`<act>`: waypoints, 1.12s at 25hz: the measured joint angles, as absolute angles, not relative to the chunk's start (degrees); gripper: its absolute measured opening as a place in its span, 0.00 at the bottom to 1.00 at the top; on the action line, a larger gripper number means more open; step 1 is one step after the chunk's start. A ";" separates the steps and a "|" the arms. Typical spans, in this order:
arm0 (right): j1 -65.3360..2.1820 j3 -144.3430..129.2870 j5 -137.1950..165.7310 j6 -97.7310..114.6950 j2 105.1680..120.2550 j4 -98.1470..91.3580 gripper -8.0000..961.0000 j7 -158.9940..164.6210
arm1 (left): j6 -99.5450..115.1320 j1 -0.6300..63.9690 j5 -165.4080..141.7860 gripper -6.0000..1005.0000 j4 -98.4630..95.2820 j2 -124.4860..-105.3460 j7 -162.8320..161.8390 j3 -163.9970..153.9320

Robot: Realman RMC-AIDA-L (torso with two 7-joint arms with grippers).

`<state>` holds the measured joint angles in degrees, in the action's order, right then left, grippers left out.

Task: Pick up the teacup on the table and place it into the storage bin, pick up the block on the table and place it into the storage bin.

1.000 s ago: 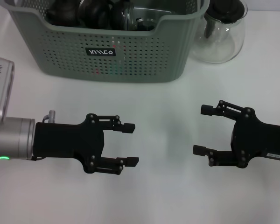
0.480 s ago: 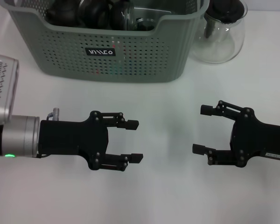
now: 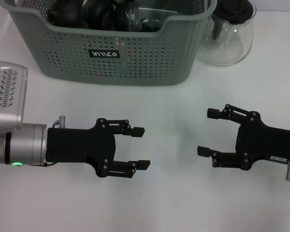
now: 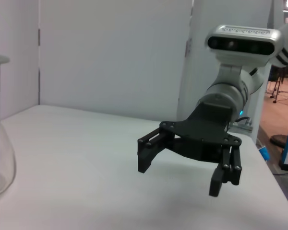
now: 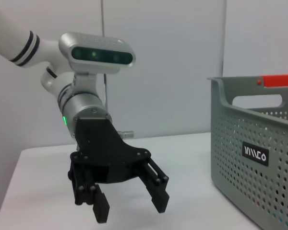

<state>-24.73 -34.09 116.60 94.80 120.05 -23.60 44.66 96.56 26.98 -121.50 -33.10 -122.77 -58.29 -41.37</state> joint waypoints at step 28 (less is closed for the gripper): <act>-23.65 -32.45 116.41 99.01 119.53 -24.35 0.96 43.94 | 102.29 25.99 -120.10 0.73 -34.28 -121.75 -58.37 -38.83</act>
<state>-23.65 -32.45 116.41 99.01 119.53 -24.35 43.94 102.29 25.99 -120.10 -34.28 -121.75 -58.37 -38.83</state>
